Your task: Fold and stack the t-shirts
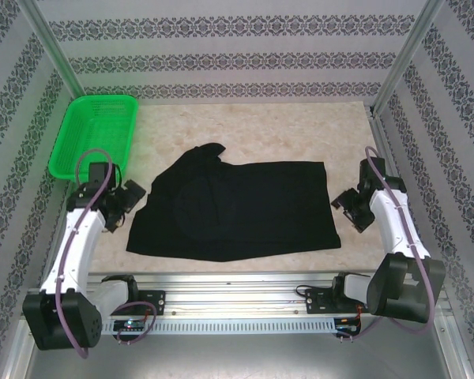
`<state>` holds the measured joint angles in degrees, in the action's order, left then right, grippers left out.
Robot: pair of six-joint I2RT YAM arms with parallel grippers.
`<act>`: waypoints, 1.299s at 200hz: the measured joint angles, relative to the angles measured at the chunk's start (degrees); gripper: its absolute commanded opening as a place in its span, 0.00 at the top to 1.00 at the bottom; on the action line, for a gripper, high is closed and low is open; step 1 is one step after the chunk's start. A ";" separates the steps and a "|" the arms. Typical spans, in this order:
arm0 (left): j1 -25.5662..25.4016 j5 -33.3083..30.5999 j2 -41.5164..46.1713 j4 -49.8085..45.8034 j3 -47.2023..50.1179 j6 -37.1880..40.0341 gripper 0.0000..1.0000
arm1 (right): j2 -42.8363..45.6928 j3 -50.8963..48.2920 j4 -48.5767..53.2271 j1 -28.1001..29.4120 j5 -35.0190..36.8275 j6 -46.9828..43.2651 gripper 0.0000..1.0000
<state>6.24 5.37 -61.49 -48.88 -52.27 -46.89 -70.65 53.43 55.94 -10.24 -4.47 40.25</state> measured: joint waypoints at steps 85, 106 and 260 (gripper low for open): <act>-5.11 6.91 -26.10 -0.55 -17.66 15.52 0.19 | -13.25 15.93 -3.43 4.87 -6.12 -14.10 0.19; -5.11 6.82 -26.64 -3.56 -17.68 18.32 0.24 | -15.13 16.13 -2.73 5.14 -5.88 -16.79 0.19; -5.09 3.98 -37.13 0.57 -11.56 23.78 0.46 | -17.97 7.85 -4.02 4.35 -3.39 -19.96 0.19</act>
<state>1.15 9.34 -98.63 -48.31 -63.83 -23.11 -88.62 61.28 51.92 -5.89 -7.86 20.29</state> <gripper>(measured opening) 0.570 0.807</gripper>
